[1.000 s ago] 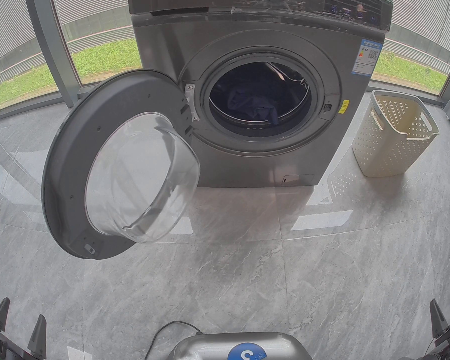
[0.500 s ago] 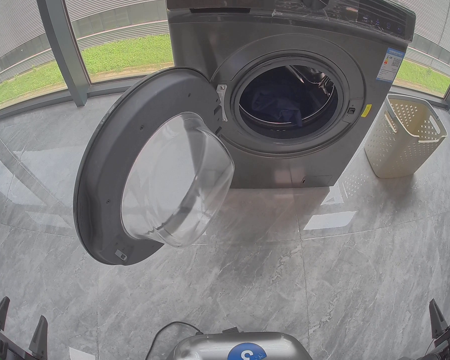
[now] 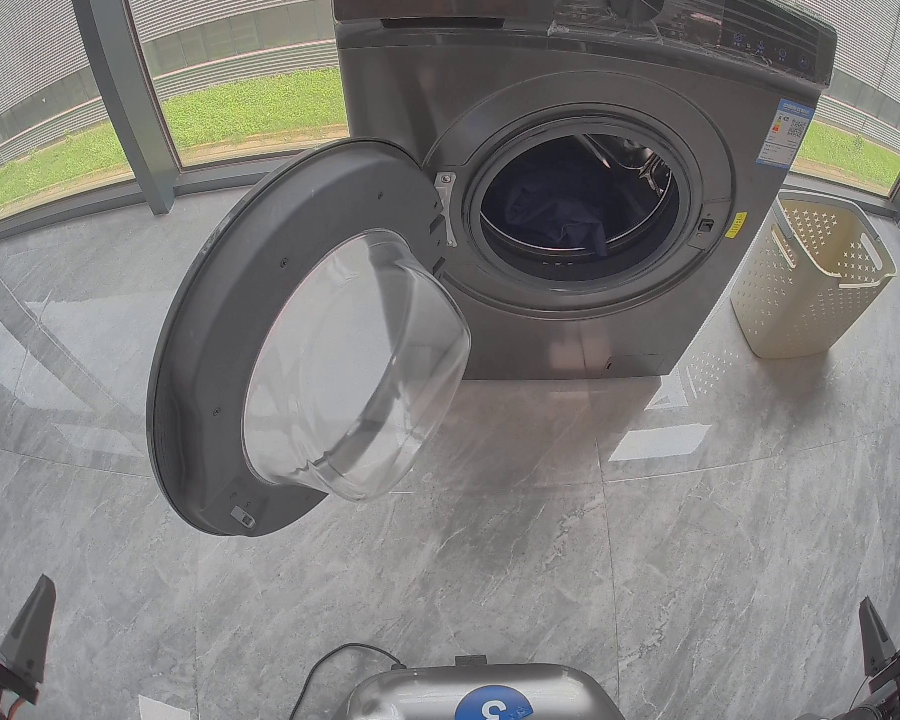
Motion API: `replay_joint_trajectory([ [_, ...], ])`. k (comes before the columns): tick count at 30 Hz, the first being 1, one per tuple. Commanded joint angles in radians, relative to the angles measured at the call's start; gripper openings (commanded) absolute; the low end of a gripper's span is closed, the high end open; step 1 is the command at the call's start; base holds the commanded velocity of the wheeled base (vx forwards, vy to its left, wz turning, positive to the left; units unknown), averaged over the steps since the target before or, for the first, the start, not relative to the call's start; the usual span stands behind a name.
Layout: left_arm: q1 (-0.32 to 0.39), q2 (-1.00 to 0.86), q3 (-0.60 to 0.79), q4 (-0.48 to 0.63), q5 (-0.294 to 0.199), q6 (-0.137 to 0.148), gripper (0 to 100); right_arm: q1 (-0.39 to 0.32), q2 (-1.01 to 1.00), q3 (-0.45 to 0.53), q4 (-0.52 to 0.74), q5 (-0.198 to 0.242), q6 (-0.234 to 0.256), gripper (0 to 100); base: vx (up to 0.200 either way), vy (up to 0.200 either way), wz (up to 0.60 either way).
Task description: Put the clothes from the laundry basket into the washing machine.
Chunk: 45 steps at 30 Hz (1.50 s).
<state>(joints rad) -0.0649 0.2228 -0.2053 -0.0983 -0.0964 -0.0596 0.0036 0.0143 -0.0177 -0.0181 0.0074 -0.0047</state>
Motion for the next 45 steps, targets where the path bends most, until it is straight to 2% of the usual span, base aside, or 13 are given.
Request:
replay_joint_trajectory([
  [1, -0.13, 0.527, -0.14, -0.155, -0.155, -0.08, 100, -0.001, -0.014, 0.018, 0.0, -0.001, 0.0, 100, 0.0, 0.0, 0.0],
  [6, -0.125, 0.707, -0.16, -0.293, -0.232, -0.069, 100, 0.001, -0.014, 0.018, 0.0, -0.001, 0.0, 100, 0.0, 0.0, 0.0],
  [14, -0.13, 0.989, -0.243, -0.523, -0.243, -0.068, 100, 0.001, -0.014, 0.018, 0.0, -0.001, 0.002, 100, 0.0, 0.0, 0.0],
  [24, -0.141, 1.129, -0.29, -0.636, -0.266, -0.059, 100, 0.001, -0.014, 0.018, 0.0, -0.001, 0.0, 100, 0.0, 0.0, 0.0],
  [26, -0.154, 1.127, -0.286, -0.647, -0.281, -0.06, 100, 0.001, -0.014, 0.018, 0.0, -0.001, 0.0, 100, 0.0, 0.0, 0.0],
  [28, -0.225, 1.109, -0.276, -0.661, -0.325, -0.066, 100, 0.001, -0.014, 0.018, 0.0, -0.001, 0.0, 100, 0.0, 0.0, 0.0],
  [30, -0.302, 1.06, -0.269, -0.647, -0.344, -0.078, 100, 0.001, -0.014, 0.018, 0.0, -0.001, 0.0, 100, 0.0, 0.0, 0.0],
  [35, -0.463, 1.006, -0.261, -0.63, -0.316, -0.117, 100, 0.001, -0.014, 0.018, 0.0, -0.001, 0.0, 100, 0.0, 0.0, 0.0],
  [36, -0.463, 1.006, -0.261, -0.63, -0.316, -0.117, 100, 0.001, -0.014, 0.018, 0.0, -0.001, 0.0, 100, 0.0, 0.0, 0.0],
  [38, -0.472, 0.998, -0.259, -0.63, -0.272, -0.117, 100, 0.001, -0.014, 0.018, 0.0, -0.001, 0.0, 100, 0.0, 0.0, 0.0],
  [40, -0.472, 0.998, -0.259, -0.63, -0.272, -0.117, 100, 0.001, -0.014, 0.018, 0.0, -0.001, 0.0, 100, 0.0, 0.0, 0.0],
  [41, -0.46, 1.007, -0.266, -0.633, -0.232, -0.117, 100, 0.001, -0.014, 0.018, 0.0, -0.001, 0.0, 100, 0.0, 0.0, 0.0],
  [45, -0.411, 1.052, -0.273, -0.64, -0.184, -0.111, 100, 0.001, -0.014, 0.018, 0.0, -0.001, 0.0, 100, 0.0, 0.0, 0.0],
])
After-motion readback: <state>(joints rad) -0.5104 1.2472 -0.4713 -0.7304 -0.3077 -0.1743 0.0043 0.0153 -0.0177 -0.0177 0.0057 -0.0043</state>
